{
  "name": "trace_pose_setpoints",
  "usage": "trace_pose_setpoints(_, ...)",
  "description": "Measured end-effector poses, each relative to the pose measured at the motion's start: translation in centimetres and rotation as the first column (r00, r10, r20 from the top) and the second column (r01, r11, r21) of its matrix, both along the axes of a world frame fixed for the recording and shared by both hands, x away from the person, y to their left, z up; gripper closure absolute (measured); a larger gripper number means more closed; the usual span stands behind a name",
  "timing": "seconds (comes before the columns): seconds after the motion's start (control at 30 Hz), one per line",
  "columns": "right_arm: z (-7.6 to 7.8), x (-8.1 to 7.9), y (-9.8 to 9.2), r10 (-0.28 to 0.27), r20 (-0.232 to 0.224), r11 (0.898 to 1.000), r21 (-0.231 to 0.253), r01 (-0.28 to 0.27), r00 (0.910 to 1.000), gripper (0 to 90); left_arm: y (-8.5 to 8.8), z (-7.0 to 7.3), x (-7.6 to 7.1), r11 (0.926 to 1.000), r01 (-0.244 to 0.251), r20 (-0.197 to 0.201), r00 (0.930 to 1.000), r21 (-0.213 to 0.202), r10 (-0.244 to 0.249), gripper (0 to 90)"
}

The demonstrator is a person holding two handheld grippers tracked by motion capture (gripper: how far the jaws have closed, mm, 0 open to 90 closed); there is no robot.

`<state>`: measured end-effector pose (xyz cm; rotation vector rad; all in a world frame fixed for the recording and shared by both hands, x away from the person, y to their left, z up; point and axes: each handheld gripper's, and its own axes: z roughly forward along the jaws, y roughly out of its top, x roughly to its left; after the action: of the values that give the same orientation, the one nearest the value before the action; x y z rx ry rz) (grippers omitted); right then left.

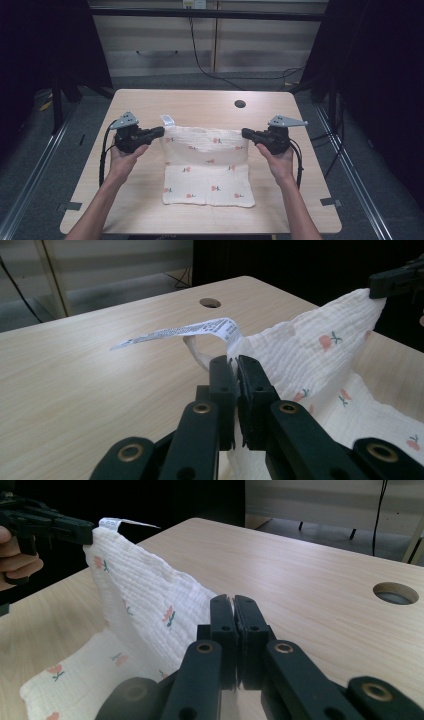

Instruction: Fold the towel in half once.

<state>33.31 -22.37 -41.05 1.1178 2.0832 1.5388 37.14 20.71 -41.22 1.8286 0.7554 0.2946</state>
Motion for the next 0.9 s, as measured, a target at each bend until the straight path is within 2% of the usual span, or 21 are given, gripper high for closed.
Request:
trace_pose_setpoints(0.13, 0.2, -0.2, -0.3, 0.001, 0.004, 1.000, 0.005, -0.001, 1.0000, 88.0, -0.2, 0.4, -0.5, 0.9999, 0.011, 0.012, 0.9999, 0.004, -0.011, 86.1)
trace_pose_setpoints(0.2, 0.3, -0.4, -0.4, 0.006, 0.006, 1.000, -0.001, -0.006, 1.0000, 88.0, -0.3, 0.5, -0.9, 0.9996, 0.016, 0.017, 0.9997, 0.023, -0.017, 86.1)
trace_pose_setpoints(0.27, 0.4, -0.6, -0.6, 0.006, -0.003, 1.000, -0.007, -0.006, 1.0000, 88.0, -0.3, 0.5, -1.5, 0.9979, 0.018, 0.025, 0.9995, 0.062, -0.019, 86.1)
trace_pose_setpoints(0.5, 0.4, -1.8, -0.9, 0.024, -0.013, 1.000, -0.013, -0.024, 0.9996, 88.0, 0.7, 0.0, -2.4, 0.9986, 0.035, 0.001, 0.9994, 0.041, -0.035, 86.1)
trace_pose_setpoints(0.67, -0.3, -2.7, -0.9, 0.041, -0.041, 0.998, -0.045, -0.043, 0.9983, 87.9, 0.8, -0.5, -3.5, 0.9970, 0.052, -0.002, 0.9986, 0.058, -0.052, 86.0)
trace_pose_setpoints(0.77, -0.8, -3.2, -1.1, 0.046, -0.064, 0.998, -0.037, -0.048, 0.9969, 87.9, 0.8, -0.3, -4.1, 0.9943, 0.068, 0.001, 0.9977, 0.082, -0.068, 86.0)
trace_pose_setpoints(0.9, -1.1, -3.8, -1.1, 0.057, -0.073, 0.997, -0.052, -0.061, 0.9957, 88.0, 0.7, -0.5, -4.9, 0.9923, 0.086, 0.007, 0.9962, 0.089, -0.087, 86.0)
